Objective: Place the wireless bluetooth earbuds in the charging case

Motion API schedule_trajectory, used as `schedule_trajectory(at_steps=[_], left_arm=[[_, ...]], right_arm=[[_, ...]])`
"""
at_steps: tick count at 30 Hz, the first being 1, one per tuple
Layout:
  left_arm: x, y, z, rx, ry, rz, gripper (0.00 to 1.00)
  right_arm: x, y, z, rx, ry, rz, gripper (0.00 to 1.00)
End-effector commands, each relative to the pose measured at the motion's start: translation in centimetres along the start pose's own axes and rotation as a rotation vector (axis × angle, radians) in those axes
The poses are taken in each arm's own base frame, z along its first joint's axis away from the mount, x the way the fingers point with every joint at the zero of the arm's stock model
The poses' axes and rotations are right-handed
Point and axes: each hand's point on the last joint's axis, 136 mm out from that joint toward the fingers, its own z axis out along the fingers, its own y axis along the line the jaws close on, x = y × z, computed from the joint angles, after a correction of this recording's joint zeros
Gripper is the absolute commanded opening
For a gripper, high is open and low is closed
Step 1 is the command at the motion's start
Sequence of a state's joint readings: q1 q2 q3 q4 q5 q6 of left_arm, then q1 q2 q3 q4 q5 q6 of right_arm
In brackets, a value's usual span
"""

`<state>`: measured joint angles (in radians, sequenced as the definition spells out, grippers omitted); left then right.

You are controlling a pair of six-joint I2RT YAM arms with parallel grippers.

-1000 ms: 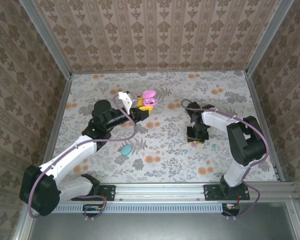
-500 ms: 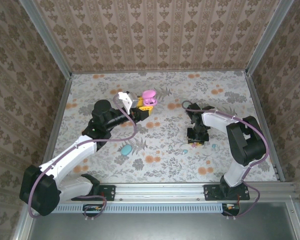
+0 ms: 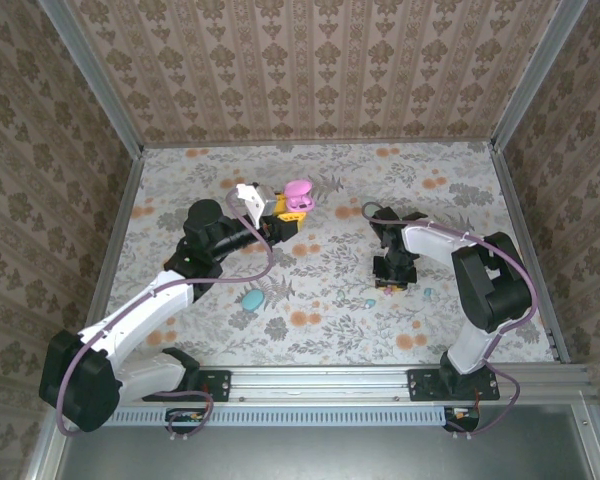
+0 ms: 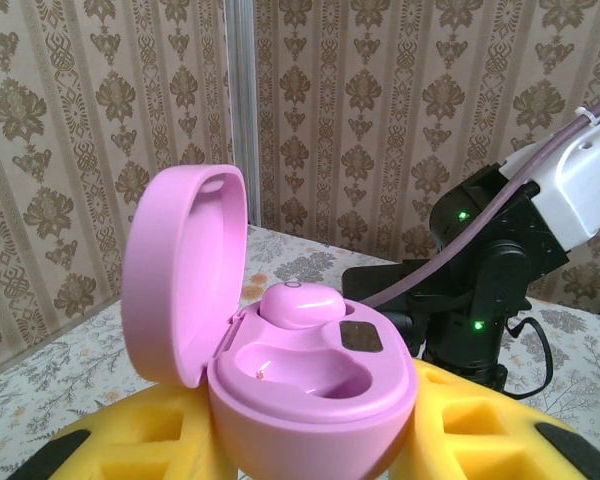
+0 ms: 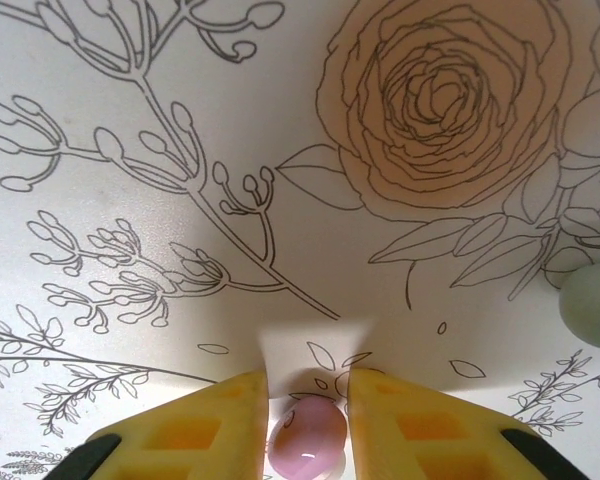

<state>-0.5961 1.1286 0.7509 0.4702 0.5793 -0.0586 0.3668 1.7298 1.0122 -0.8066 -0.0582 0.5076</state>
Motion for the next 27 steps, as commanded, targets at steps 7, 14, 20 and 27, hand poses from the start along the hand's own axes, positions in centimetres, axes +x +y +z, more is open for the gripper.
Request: schedule_trajectory(at_steps=[7,14,20,27], left_arm=[[-0.6,-0.3,0.1,0.019,-0.015,0.020,0.35],[-0.6,-0.4,0.0,0.021,-0.016,0.022,0.35],[-0.6,-0.3,0.1,0.022,-0.015,0.020,0.35],[-0.3,-0.1,0.4,0.023,-0.007,0.012,0.35]], right_arm=[[0.9,0.2,0.6,0.017,0.020,0.011,0.28],[0.7,0.5,0.4,0.024,0.008,-0.016,0.24],[0.4,0.7,-0.2,0.016,-0.011,-0.033,0.22],[-0.8,2.4,-4.6,-0.097,-0.128,-0.066,0.22]])
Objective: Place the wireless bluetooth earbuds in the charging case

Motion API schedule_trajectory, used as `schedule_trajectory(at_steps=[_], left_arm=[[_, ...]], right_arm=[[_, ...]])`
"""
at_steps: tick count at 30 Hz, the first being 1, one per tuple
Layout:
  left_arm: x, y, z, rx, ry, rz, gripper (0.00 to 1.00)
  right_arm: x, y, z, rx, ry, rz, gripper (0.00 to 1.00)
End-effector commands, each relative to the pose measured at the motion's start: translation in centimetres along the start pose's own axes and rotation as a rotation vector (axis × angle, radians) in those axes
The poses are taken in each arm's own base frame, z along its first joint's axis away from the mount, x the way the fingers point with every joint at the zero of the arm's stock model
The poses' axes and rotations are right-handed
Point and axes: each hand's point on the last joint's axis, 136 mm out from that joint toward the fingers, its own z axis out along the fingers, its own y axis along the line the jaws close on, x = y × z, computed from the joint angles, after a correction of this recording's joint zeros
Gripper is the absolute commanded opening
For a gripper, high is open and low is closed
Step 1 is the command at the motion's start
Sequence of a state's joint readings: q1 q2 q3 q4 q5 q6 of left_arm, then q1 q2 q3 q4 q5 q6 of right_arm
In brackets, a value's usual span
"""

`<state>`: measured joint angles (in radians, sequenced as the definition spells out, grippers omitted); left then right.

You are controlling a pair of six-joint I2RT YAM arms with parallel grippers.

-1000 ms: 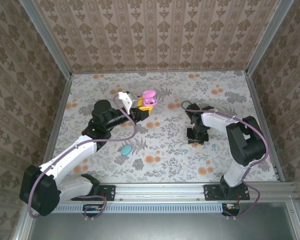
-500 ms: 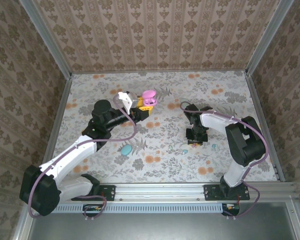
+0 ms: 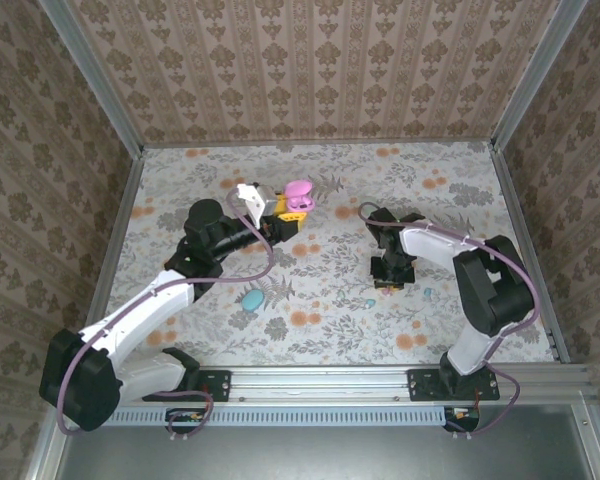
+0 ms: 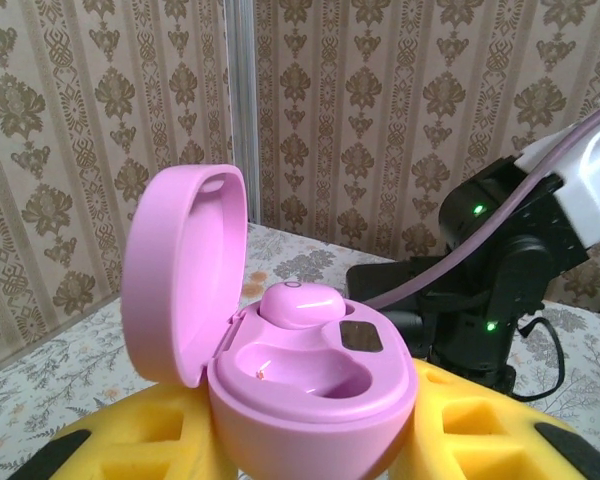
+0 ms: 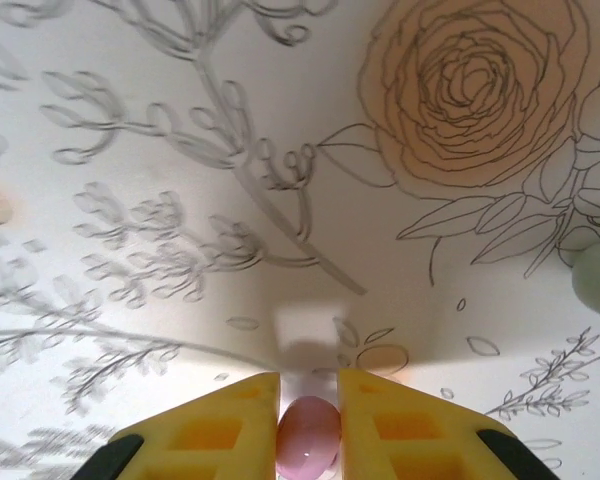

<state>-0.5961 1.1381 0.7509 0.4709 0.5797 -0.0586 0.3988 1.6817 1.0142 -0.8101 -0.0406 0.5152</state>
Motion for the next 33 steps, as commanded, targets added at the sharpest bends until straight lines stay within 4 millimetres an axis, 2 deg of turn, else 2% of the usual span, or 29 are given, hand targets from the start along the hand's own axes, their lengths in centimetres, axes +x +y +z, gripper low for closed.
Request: schedule_trajectory(at_steps=[1,3,8,12,15,20,22,26,30,31,33], left_arm=[[-0.5,-0.2,0.3,0.022,-0.012,0.016,0.35],[-0.4,0.0,0.6,0.019,-0.008,0.013,0.35],[0.0,0.4,1.1,0.016,-0.002,0.006,0.35],[0.5,0.6,1.6,0.025,0.010,-0.003,0.35],[0.9,0.7,2.0,0.032,0.015,-0.010,0.35],[1.0,0.6,2.5,0.057,0.020,-0.014,0.35],[1.1,0.7,2.8,0.060,0.020,-0.013,0.35],[1.0,0.7,3.0,0.064,0.012,-0.006,0.35],[0.9,0.0,3.2,0.102,0.011,-0.004,0.35],[0.8,-0.1,3.2,0.104,0.010,-0.002,0.35],[0.8,-0.1,3.1,0.104,0.010,0.000,0.35]], right_arm=[[-1.3,2.2,-4.5,-0.130,-0.108,-0.040,0.22],[-1.7,3.3,-6.7,-0.204,-0.154,-0.045,0.22],[-2.6,6.2,-13.8,-0.413,-0.261,-0.075,0.23],[-2.6,8.7,-21.1,-0.599,-0.382,-0.122,0.23],[-2.6,10.1,-25.4,-0.726,-0.451,-0.141,0.23],[-2.4,13.4,-31.1,-0.950,-0.512,-0.185,0.23],[-2.7,14.4,-32.5,-0.997,-0.536,-0.201,0.23],[-3.2,16.2,-33.6,-1.021,-0.564,-0.249,0.23],[-3.6,17.5,-33.9,-1.021,-0.586,-0.277,0.23],[-4.2,18.1,-33.0,-1.009,-0.568,-0.273,0.23],[-4.4,18.7,-32.9,-1.003,-0.573,-0.283,0.23]])
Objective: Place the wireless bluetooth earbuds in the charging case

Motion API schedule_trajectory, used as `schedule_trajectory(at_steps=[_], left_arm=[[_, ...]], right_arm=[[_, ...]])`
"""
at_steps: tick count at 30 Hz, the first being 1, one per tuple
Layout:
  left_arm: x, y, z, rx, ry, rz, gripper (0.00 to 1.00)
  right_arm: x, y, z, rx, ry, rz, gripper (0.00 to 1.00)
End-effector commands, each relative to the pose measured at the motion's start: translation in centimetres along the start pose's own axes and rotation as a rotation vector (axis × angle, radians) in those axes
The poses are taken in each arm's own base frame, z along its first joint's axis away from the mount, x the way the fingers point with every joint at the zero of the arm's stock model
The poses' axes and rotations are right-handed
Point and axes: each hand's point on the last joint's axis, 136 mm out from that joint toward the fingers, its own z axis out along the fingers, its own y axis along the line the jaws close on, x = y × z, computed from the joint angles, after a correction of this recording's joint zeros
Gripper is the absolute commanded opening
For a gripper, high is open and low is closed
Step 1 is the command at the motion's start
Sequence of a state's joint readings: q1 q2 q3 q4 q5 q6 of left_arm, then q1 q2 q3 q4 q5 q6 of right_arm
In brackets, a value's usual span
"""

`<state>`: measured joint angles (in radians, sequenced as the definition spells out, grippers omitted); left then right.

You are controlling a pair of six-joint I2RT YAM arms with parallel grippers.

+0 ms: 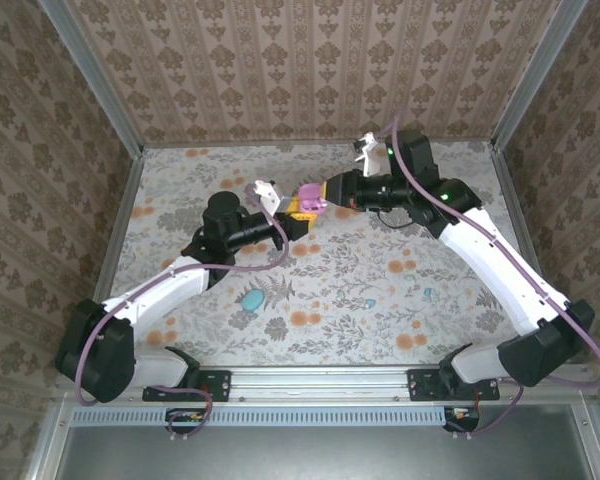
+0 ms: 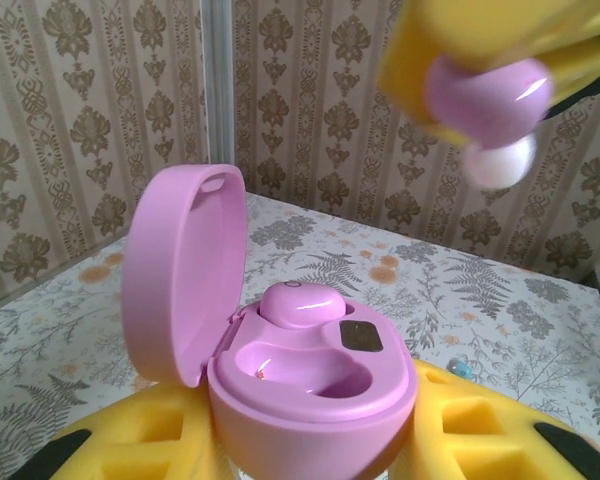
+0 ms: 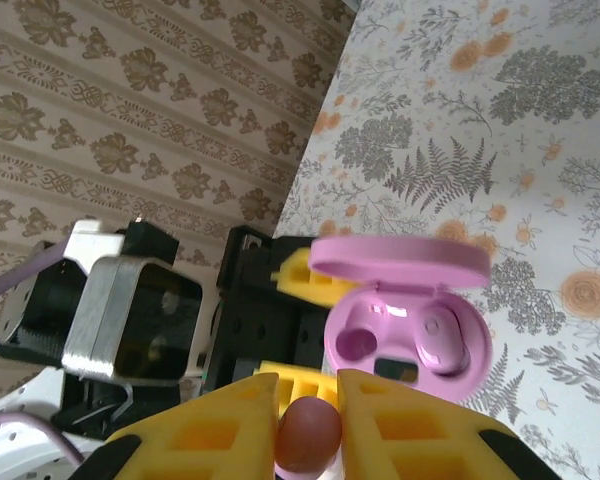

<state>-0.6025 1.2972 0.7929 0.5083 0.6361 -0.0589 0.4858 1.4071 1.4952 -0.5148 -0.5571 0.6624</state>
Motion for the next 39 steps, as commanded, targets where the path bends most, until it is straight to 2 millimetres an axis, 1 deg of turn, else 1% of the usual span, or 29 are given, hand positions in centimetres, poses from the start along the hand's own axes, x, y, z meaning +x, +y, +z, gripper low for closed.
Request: schedule_trajectory(at_steps=[1,8,11,17,33,36,39], left_arm=[[-2.3,-0.8,0.3,0.042,-0.054,0.048,0.35],[-2.5,-0.9,0.3,0.042,-0.061,0.046,0.35],[-2.7,-0.9,0.2,0.042,-0.069,0.042,0.35],[-2.9,-0.9,0.2,0.041,-0.078,0.038,0.35],[-3.1,-0.8,0.2,0.030,-0.084,0.036,0.35],[-3.2,-0.8,0.2,0.028,-0.087,0.035,0.35],[-3.3,-0.8,0.2,0.028,-0.091,0.037,0.35]], right_arm=[[-1.0,1.4,0.9,-0.027,-0.024,-0.037,0.23],[-0.7,1.2,2.2,0.012,-0.006,-0.070,0.23],[-0.4,0.4,2.6,0.053,0.002,-0.080,0.23],[-0.1,-0.3,3.3,0.083,0.004,-0.090,0.22],[0.6,0.3,4.2,0.058,0.015,-0.080,0.22],[0.8,-0.2,4.2,0.080,0.021,-0.084,0.22],[1.2,-1.2,3.9,0.135,0.029,-0.097,0.23]])
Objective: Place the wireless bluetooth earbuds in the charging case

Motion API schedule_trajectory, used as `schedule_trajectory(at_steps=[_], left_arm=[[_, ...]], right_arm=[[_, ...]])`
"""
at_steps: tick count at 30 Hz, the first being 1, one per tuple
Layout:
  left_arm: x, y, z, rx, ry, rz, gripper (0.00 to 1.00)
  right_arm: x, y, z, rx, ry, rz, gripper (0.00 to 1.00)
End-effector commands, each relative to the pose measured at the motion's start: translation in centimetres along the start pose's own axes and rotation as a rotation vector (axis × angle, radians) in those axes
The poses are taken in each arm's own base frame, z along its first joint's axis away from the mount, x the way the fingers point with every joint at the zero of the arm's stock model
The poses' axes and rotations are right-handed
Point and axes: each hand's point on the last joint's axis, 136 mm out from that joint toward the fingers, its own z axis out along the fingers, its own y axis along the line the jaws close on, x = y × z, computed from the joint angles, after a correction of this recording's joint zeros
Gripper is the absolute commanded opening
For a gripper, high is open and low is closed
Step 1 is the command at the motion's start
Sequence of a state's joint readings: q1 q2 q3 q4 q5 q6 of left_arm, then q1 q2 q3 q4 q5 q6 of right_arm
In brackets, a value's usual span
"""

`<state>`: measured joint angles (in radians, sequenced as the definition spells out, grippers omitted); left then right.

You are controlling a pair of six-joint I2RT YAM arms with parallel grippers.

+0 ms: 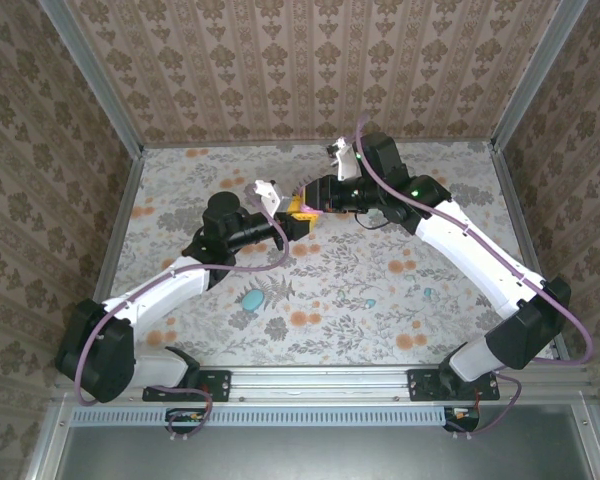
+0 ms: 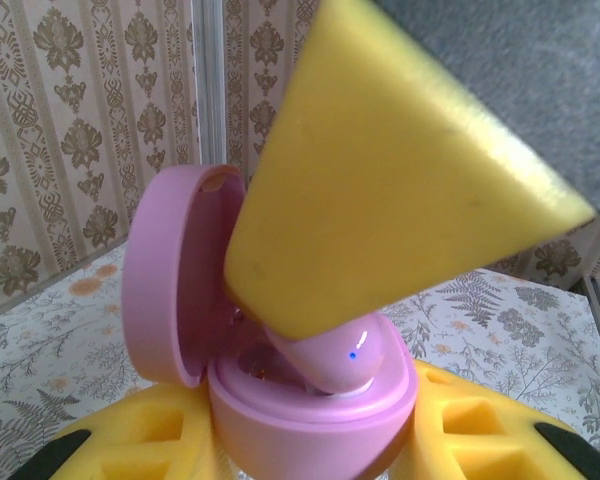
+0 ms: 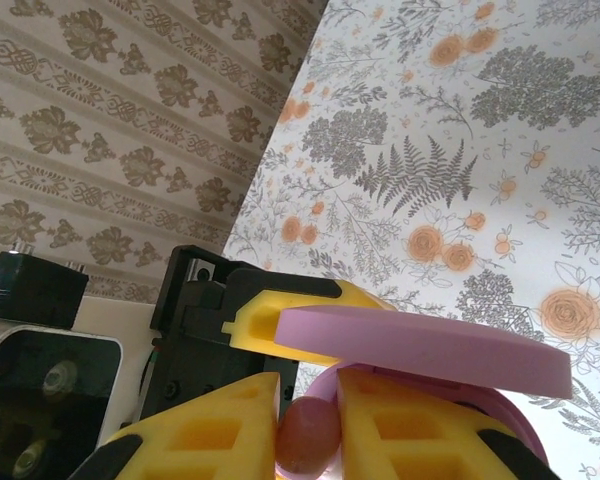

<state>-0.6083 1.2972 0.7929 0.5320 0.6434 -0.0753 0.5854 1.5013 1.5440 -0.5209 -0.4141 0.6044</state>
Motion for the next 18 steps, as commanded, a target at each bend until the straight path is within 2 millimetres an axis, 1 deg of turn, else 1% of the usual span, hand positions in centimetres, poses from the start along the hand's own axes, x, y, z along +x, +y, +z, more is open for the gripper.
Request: schedule_trajectory(at_steps=[1,5,8,10,16,18], left_arm=[[-2.9,-0.4,0.1,0.015,-0.074,0.041,0.35],[-3.0,-0.4,0.1,0.016,-0.077,0.039,0.35],[-3.0,-0.4,0.2,0.018,-0.077,0.039,0.35],[-3.1,-0.5,0.2,0.020,-0.078,0.040,0.35],[-3.1,-0.6,0.3,0.025,-0.075,0.042,0.35],[-3.1,-0.6,0.3,0.026,-0.075,0.042,0.35]], right_arm=[[0.4,-0.8,0.0,0.059,0.009,-0.025,0.23],[0.4,-1.2,-0.3,0.086,0.006,-0.041,0.24],[0.1,-0.9,-0.4,0.085,0.001,-0.049,0.27],[-0.1,-0.7,-0.5,0.077,-0.001,-0.053,0.27],[-0.6,-0.1,-0.8,0.065,-0.016,-0.061,0.33],[-0.9,0.2,-0.9,0.058,-0.024,-0.062,0.35]])
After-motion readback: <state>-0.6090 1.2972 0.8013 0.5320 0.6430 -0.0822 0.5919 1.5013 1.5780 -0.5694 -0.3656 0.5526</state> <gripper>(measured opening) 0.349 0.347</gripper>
